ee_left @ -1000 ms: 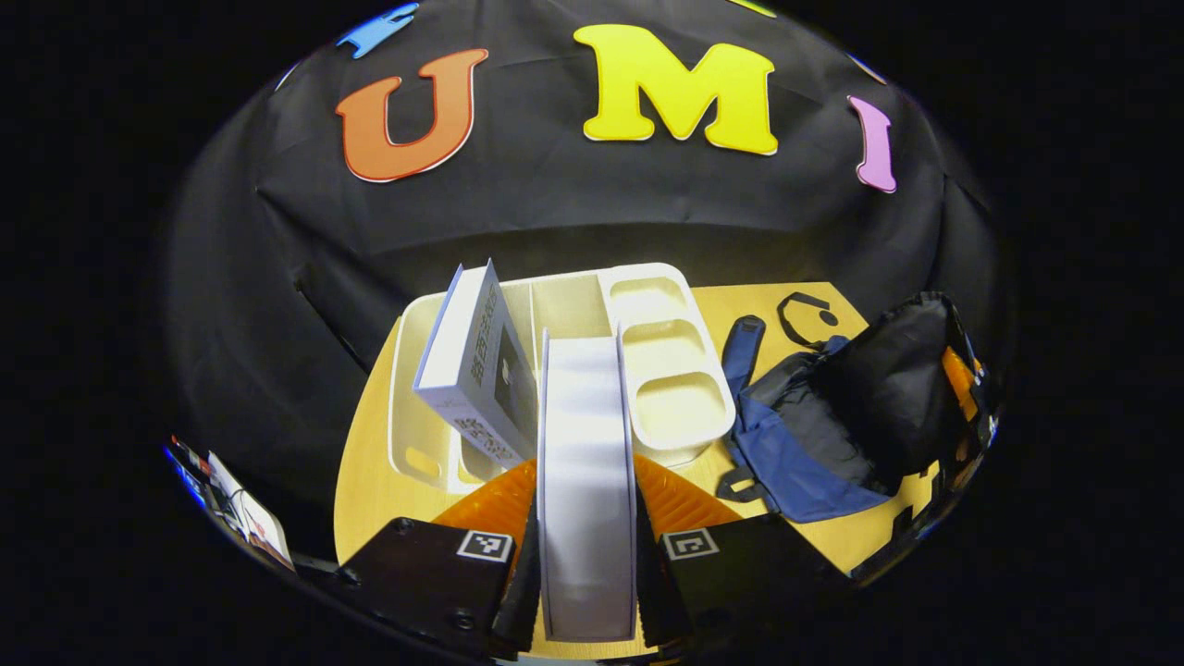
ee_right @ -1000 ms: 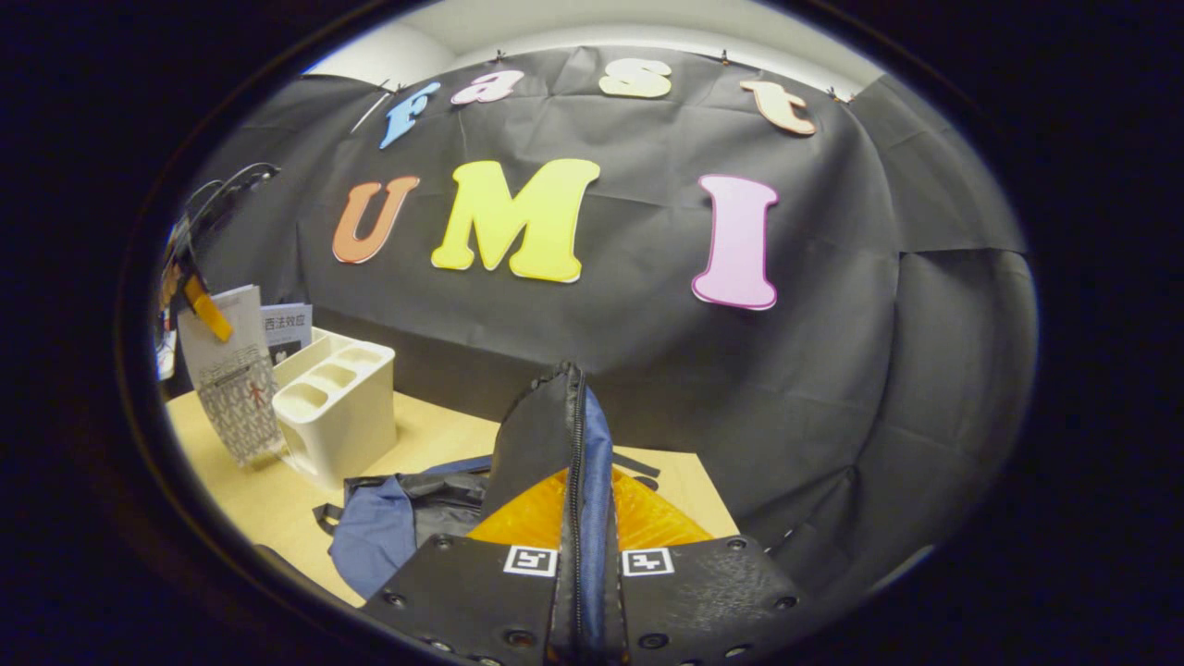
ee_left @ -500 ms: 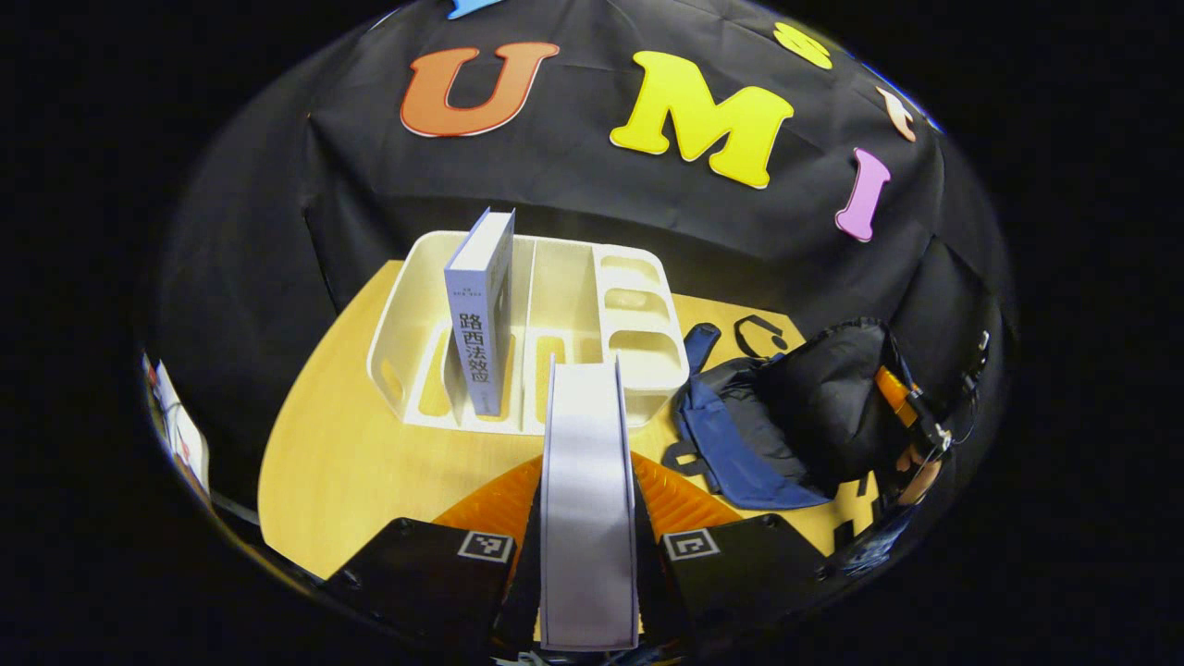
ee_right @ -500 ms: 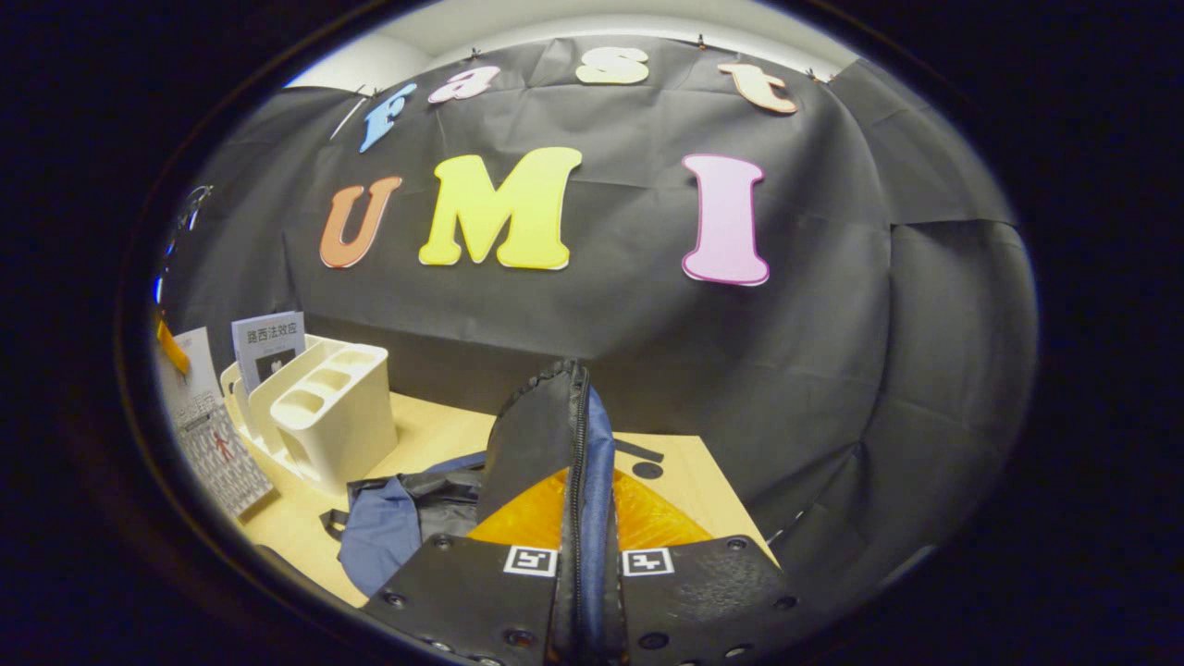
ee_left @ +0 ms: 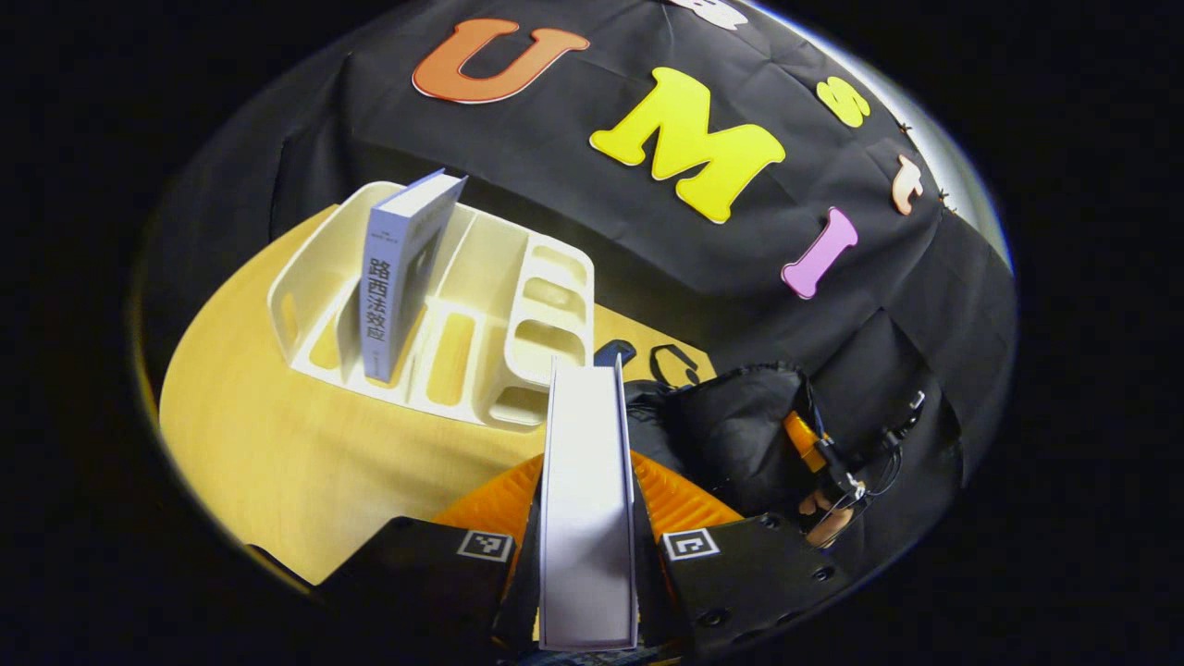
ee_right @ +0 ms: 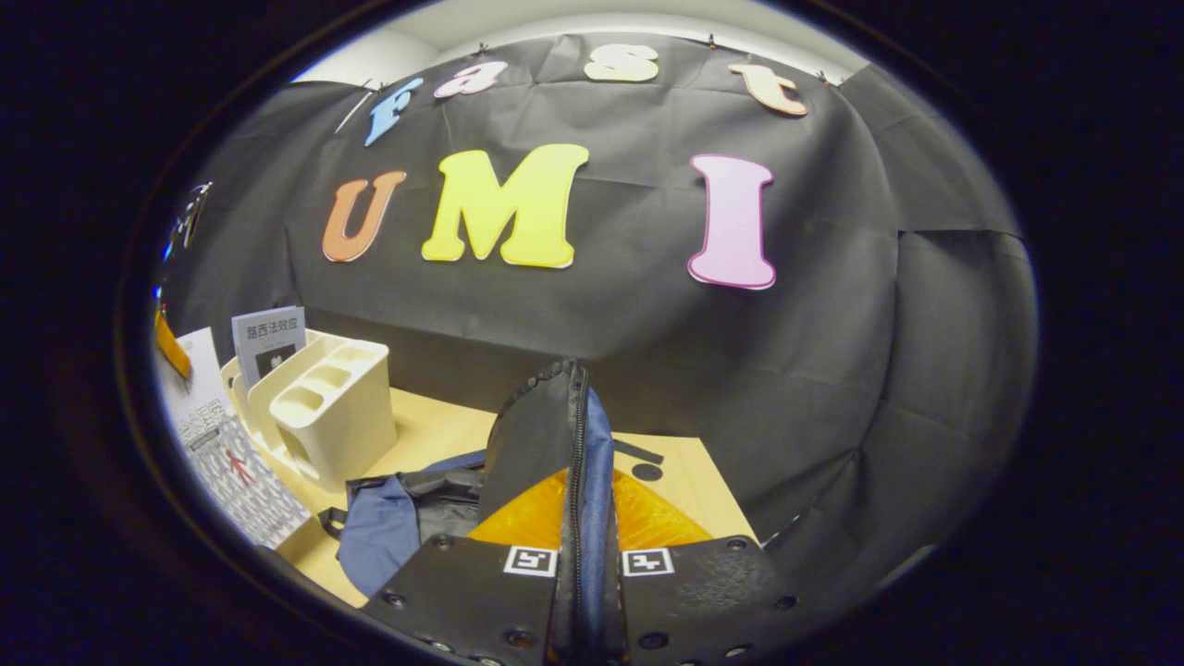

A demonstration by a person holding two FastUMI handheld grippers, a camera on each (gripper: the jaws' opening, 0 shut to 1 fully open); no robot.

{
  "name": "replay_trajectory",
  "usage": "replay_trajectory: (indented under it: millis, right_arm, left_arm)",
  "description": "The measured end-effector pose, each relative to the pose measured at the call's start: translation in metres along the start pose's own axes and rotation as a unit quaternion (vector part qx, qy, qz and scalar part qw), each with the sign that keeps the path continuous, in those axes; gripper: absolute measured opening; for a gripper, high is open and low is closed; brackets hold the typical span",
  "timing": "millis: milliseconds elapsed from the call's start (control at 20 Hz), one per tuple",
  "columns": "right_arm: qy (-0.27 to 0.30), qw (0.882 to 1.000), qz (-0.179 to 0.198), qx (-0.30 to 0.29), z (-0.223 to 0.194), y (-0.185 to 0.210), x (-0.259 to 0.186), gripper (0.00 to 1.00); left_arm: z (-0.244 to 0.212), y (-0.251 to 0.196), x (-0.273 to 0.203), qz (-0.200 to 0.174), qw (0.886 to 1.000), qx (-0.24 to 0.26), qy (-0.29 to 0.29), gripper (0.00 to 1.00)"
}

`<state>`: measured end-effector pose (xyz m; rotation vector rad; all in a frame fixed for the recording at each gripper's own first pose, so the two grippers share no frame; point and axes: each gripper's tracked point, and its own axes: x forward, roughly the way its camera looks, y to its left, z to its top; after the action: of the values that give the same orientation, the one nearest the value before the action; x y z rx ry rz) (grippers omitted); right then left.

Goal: Open the schoolbag, grab two books from the bookshelf and put them into the schoolbag.

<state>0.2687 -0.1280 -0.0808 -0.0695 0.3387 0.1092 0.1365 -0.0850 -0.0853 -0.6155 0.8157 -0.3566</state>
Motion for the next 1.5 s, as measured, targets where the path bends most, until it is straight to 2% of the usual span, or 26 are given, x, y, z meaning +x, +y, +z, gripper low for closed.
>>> replay_trajectory:
  millis: [200, 400, 550, 700, 750, 800, 850, 900, 950, 1000, 1050, 1100, 1250, 1300, 1400, 1500]
  right_arm:
    - [-0.009, 1.000, 0.004, -0.004, 0.011, -0.007, -0.001, 0.11]
    - [-0.015, 1.000, 0.002, -0.009, 0.024, -0.014, 0.000, 0.11]
    - [-0.027, 1.000, 0.006, -0.014, 0.036, -0.015, -0.002, 0.11]
    - [-0.033, 0.999, 0.015, -0.008, 0.042, -0.009, -0.005, 0.11]
    - [-0.036, 0.999, 0.017, -0.005, 0.043, -0.007, -0.007, 0.14]
    - [-0.037, 0.999, 0.021, -0.003, 0.045, -0.006, -0.008, 0.11]
    - [-0.039, 0.999, 0.023, -0.001, 0.045, -0.004, -0.009, 0.11]
    - [-0.041, 0.999, 0.024, -0.001, 0.048, -0.004, -0.010, 0.11]
    - [-0.042, 0.999, 0.023, -0.002, 0.049, -0.005, -0.010, 0.11]
    - [-0.042, 0.999, 0.023, -0.003, 0.051, -0.005, -0.010, 0.11]
    - [-0.041, 0.999, 0.025, -0.002, 0.051, -0.004, -0.009, 0.11]
    - [-0.040, 0.999, 0.026, -0.001, 0.051, -0.004, -0.009, 0.14]
    - [-0.043, 0.999, 0.032, 0.005, 0.052, -0.001, -0.013, 0.11]
    - [-0.043, 0.999, 0.032, 0.003, 0.052, 0.000, -0.013, 0.14]
    - [-0.049, 0.998, 0.033, 0.007, 0.055, -0.001, -0.018, 0.11]
    - [-0.056, 0.997, 0.039, 0.020, 0.056, 0.001, -0.023, 0.11]
  left_arm:
    - [-0.006, -0.029, 0.040, -0.062, 0.996, -0.068, -0.012, 0.45]
    - [-0.004, -0.041, 0.079, -0.088, 0.983, -0.153, -0.049, 0.45]
    - [-0.015, -0.056, 0.106, -0.112, 0.975, -0.189, -0.041, 0.45]
    - [-0.022, -0.066, 0.134, -0.110, 0.971, -0.206, -0.048, 0.45]
    - [-0.025, -0.070, 0.145, -0.104, 0.972, -0.205, -0.050, 0.45]
    - [-0.028, -0.072, 0.157, -0.098, 0.972, -0.209, -0.052, 0.50]
    - [-0.029, -0.077, 0.170, -0.095, 0.971, -0.215, -0.049, 0.50]
    - [-0.033, -0.084, 0.182, -0.096, 0.970, -0.221, -0.040, 0.45]
    - [-0.036, -0.090, 0.194, -0.098, 0.968, -0.228, -0.031, 0.45]
    - [-0.038, -0.095, 0.205, -0.099, 0.967, -0.235, -0.026, 0.50]
    - [-0.041, -0.099, 0.216, -0.097, 0.966, -0.238, -0.024, 0.45]
    - [-0.041, -0.104, 0.226, -0.096, 0.966, -0.240, -0.027, 0.45]
    - [-0.049, -0.117, 0.252, -0.097, 0.969, -0.222, -0.047, 0.45]
    - [-0.056, -0.125, 0.257, -0.099, 0.972, -0.206, -0.048, 0.45]
    - [-0.078, -0.130, 0.273, -0.078, 0.985, -0.149, -0.049, 0.45]
    - [-0.087, -0.133, 0.278, -0.075, 0.989, -0.116, -0.058, 0.45]
